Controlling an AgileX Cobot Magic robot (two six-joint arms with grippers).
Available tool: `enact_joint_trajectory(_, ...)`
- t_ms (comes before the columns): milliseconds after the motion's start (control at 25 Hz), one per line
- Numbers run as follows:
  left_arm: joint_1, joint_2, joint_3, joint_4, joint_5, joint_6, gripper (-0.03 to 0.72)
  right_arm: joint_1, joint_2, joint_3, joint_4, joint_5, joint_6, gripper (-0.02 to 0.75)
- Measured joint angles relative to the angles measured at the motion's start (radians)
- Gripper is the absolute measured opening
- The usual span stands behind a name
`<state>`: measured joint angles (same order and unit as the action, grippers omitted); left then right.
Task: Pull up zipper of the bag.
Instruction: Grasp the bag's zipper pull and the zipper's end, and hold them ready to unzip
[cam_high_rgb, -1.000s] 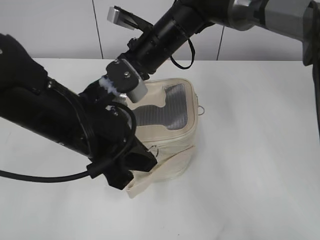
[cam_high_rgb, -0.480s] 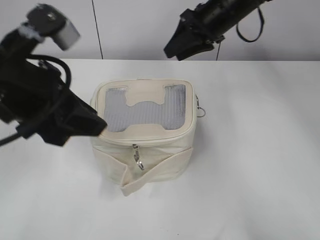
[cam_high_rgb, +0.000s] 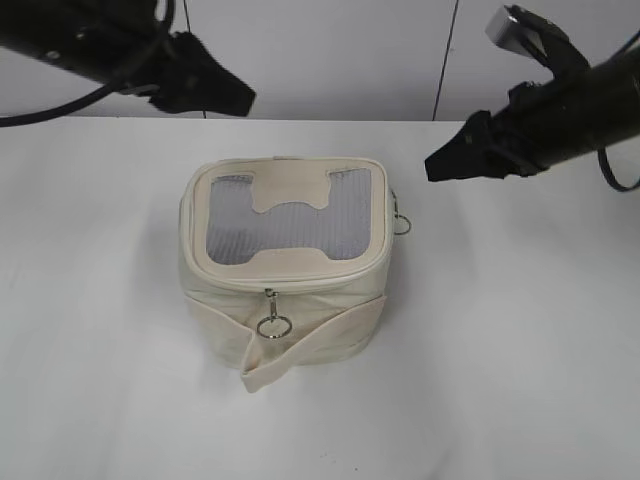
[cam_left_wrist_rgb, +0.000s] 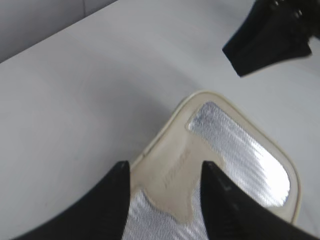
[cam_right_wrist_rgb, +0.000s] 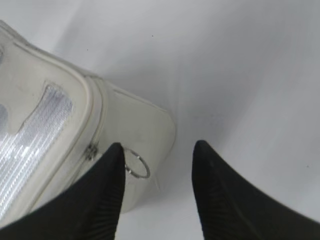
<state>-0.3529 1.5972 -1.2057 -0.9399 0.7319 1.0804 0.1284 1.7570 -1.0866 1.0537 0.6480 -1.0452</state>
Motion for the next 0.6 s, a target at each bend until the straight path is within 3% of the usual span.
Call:
enact_joint_trajectory(160, -0.022, 0.221, -0.248, -0.005, 0.153, 0.053, 0.43, 0.0, -0.081, 0.195, 0.202, -0.07, -0.239, 0.358)
enact_joint_trajectory(280, -0.041, 0.356, -0.418, -0.003, 0.269, 0.061, 0.439, 0.0, -0.083, 0.259, 0.282, -0.083, -0.309, 0.358)
enact_joint_trajectory(440, -0.068, 0.485, -0.586, 0.008, 0.366, 0.062, 0.44, 0.0, -0.083, 0.277, 0.313, -0.105, -0.35, 0.358)
enact_joint_trajectory(600, -0.094, 0.544, -0.657, 0.06, 0.396, 0.062, 0.433, 0.0, -0.083, 0.277, 0.315, -0.107, -0.381, 0.358)
